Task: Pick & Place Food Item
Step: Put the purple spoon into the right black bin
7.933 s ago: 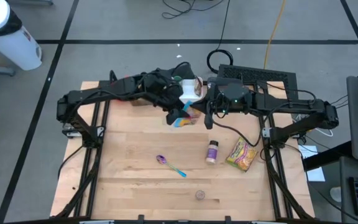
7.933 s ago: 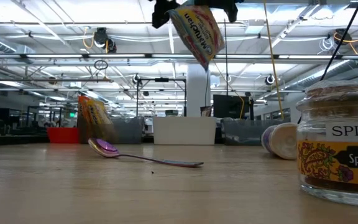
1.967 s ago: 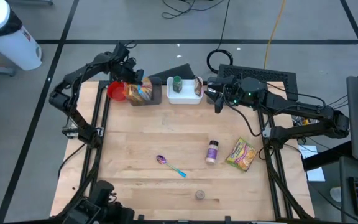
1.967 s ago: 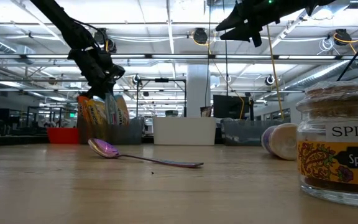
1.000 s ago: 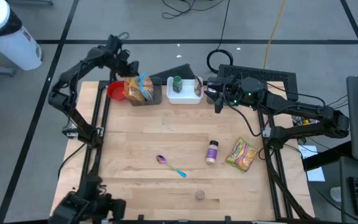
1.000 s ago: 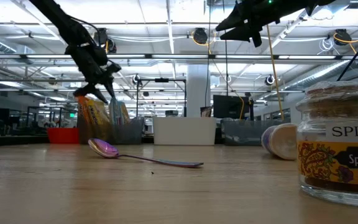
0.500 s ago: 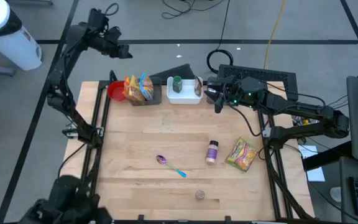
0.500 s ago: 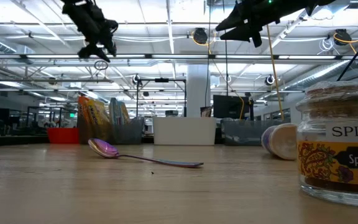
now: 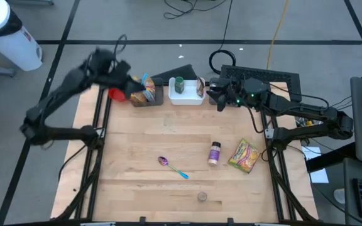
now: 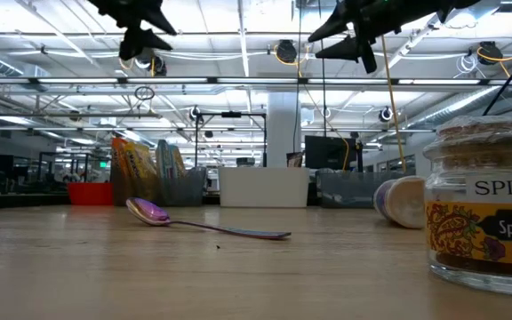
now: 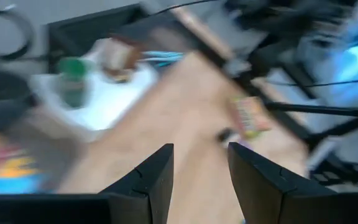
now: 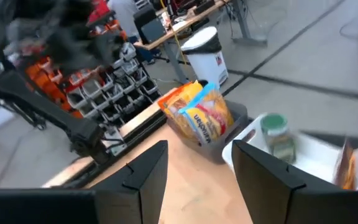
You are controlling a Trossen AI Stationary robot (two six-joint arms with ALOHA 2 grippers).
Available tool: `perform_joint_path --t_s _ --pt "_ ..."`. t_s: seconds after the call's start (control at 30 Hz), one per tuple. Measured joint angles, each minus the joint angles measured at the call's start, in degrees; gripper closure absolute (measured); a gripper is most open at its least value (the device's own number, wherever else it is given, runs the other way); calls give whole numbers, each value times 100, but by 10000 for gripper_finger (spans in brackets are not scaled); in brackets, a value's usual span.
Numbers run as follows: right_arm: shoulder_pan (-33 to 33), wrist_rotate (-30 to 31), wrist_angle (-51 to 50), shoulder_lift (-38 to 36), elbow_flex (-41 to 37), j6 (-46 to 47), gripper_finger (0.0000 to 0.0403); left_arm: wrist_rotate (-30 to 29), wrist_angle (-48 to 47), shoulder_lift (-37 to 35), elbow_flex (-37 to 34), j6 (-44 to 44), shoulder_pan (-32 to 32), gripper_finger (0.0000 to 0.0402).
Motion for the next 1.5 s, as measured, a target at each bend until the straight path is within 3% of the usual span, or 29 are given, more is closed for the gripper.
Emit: perform_joint_path --t_s 0.2,0.37,0.57,0.8,0.97,1.23,1.5 --pt "216 0 562 0 -579 1151 232 -273 2395 -1293 -2231 -1783 -1596 240" --pt "602 20 2466 128 -1484 2033 232 -1254 3804 -1910 -3574 -3167 -2954 240" --pt "1291 26 5005 611 -2275 2285 232 -2472 5339 -1903 -4682 -4230 -4473 240" --pt "2034 98 5604 1092 -2316 1856 232 -3589 5773 -1400 -5175 -4652 -5756 240" --pt "2313 461 5613 1378 -2316 1594 232 -3773 5737 -771 -5200 -5320 -6177 240" --pt "2387 292 5609 1636 -2316 1658 232 -3667 5713 446 -5200 -6536 -6240 240" --pt "2389 259 5594 1639 -2316 1621 232 -2936 6035 1456 -5200 -6858 -5932 240"
